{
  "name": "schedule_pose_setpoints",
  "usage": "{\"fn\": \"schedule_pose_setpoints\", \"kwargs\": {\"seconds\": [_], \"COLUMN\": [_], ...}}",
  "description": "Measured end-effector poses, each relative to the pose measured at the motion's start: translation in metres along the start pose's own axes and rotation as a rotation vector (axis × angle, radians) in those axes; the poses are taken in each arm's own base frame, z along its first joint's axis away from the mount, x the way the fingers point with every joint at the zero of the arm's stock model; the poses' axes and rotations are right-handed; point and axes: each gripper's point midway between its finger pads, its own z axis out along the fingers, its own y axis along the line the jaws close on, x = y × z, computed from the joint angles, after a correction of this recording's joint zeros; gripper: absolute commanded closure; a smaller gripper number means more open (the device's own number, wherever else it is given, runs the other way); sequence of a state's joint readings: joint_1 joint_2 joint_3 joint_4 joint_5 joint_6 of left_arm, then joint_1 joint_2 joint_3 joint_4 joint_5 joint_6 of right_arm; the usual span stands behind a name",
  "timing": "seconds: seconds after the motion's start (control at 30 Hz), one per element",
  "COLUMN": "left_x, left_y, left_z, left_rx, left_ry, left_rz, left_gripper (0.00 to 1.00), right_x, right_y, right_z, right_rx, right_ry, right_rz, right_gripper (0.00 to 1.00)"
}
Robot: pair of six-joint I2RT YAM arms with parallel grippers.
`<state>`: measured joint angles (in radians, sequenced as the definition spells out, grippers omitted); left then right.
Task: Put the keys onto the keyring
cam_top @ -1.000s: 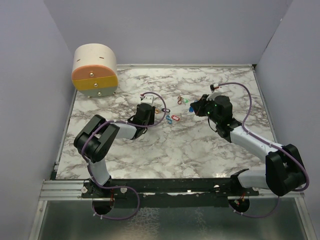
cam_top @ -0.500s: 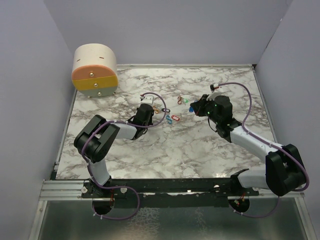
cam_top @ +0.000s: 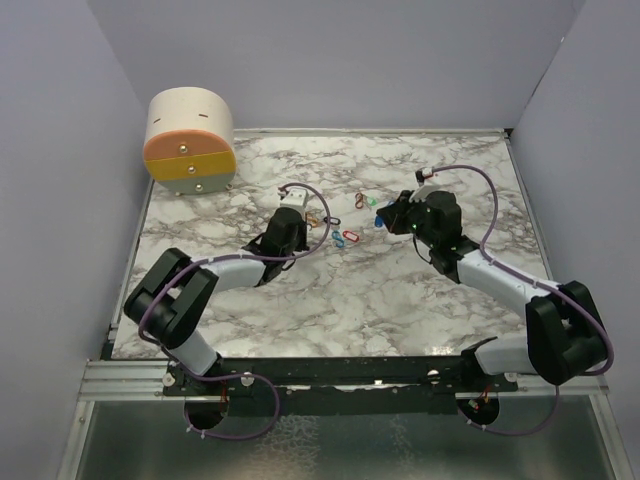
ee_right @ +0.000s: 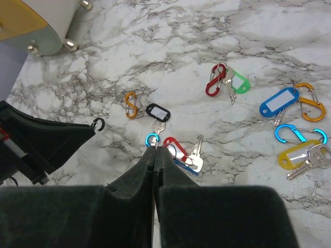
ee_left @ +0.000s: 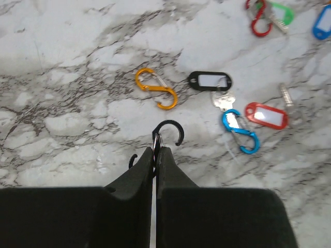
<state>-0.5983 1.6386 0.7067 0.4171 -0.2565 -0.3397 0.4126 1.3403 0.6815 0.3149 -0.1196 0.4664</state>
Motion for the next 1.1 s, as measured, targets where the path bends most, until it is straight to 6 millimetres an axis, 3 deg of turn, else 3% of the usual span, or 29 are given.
{"fn": "schedule_pose_setpoints", "kwargs": {"seconds": [0.13, 0.43, 0.83, 1.1], "left_x": [-0.022, -0.033, -0.066, -0.062], "left_y": [-0.030, -0.081, -0.103, -0.106], "left_z": [-0.018, -0.035, -0.028, -0.016], "left_rx": [0.093, 0.230, 0.263, 0.252], "left_ry": [-0.057, -0.075, -0.125, -0.096], "left_rz": [-0.019, -0.027, -0.048, -0.040], "left_gripper": [1.00, 1.00, 1.00, 1.00], "right_x": [0.001, 0.000, 0.006, 0.017], "right_y": [0.003, 0.022, 0.053, 0.056], "right_z": [0.001, 0.004, 0.001, 0.003], "right_rx": [-0.020, -0.124, -0.320, -0.358], "right_ry": [0.006, 0.003, 0.036, 0.075], "right_rz": [0.000, 0.011, -0.007, -0.011], "right_gripper": [0.99, 0.99, 0.99, 0.99]}}
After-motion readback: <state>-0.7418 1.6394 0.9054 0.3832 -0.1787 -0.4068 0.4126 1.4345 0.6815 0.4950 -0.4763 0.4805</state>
